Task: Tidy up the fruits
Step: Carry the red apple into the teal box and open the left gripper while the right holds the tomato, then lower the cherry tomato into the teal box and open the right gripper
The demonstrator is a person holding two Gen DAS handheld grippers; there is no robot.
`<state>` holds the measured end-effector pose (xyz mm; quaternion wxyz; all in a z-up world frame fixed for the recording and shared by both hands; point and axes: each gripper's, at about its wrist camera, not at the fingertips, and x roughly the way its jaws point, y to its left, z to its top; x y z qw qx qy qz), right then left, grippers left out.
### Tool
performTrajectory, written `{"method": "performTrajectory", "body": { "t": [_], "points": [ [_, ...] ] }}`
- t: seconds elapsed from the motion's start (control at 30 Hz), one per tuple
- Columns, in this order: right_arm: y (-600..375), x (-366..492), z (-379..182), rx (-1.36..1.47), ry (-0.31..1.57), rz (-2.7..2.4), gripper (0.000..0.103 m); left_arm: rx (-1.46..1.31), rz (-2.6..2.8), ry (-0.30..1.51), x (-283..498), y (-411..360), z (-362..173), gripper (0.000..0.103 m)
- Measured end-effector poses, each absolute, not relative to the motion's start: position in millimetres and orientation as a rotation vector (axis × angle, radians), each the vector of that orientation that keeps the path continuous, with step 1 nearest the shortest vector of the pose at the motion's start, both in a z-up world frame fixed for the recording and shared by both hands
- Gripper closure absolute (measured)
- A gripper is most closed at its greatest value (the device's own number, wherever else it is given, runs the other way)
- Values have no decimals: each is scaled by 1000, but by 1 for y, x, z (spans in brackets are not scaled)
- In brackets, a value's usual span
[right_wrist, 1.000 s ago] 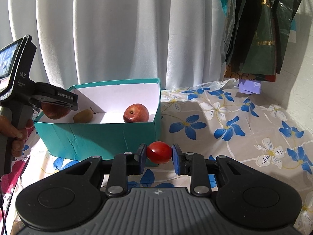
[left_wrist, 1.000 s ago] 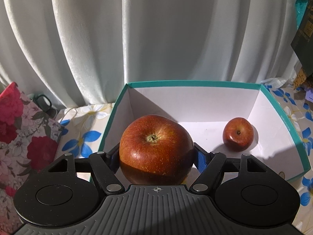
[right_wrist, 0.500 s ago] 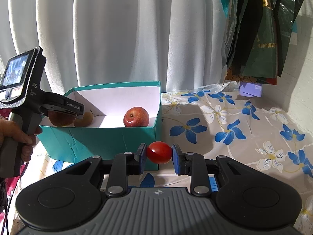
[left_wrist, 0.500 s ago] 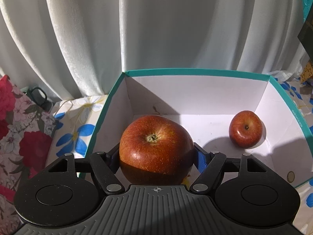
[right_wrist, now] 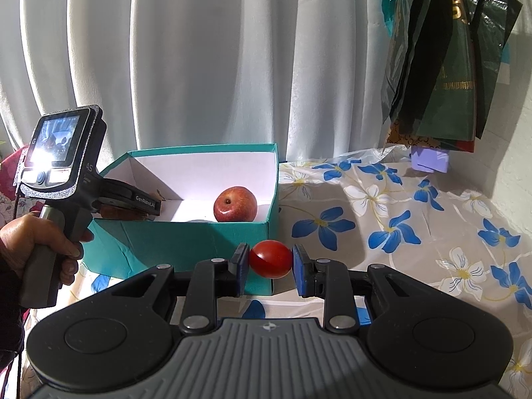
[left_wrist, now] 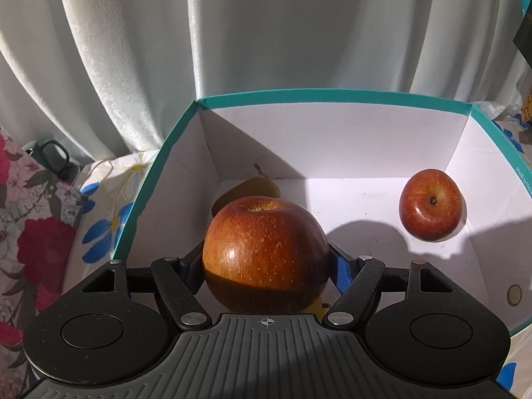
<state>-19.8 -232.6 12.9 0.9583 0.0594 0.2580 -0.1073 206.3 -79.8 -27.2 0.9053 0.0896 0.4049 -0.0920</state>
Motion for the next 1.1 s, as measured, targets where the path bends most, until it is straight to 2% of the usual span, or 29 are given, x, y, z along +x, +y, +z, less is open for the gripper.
{"method": "performTrajectory", "body": {
  "t": [0.13, 0.23, 0.27, 0.3, 0.47, 0.67, 1.1],
  "points": [
    [-233, -18, 14, 118, 518, -217, 76, 149, -204, 840, 207, -76, -25, 26],
    [-233, -17, 16, 111, 511, -217, 76, 133, -226, 808, 199, -75, -17, 19],
    [-233, -16, 16, 110, 510, -216, 76, 134, -223, 791, 195, -75, -12, 8],
    [-233, -16, 17, 108, 508, -217, 76, 138, -216, 765, 192, -74, -8, 3],
    [-233, -15, 19, 105, 499, -212, 76, 140, -219, 724, 177, -69, 12, 3],
    [-233, -13, 24, 91, 479, -203, 76, 8, -146, 716, 135, -31, 29, 3],
    [-229, 21, 26, 45, 449, -140, 76, -24, -73, 782, 73, 13, 21, 2]
  ]
}}
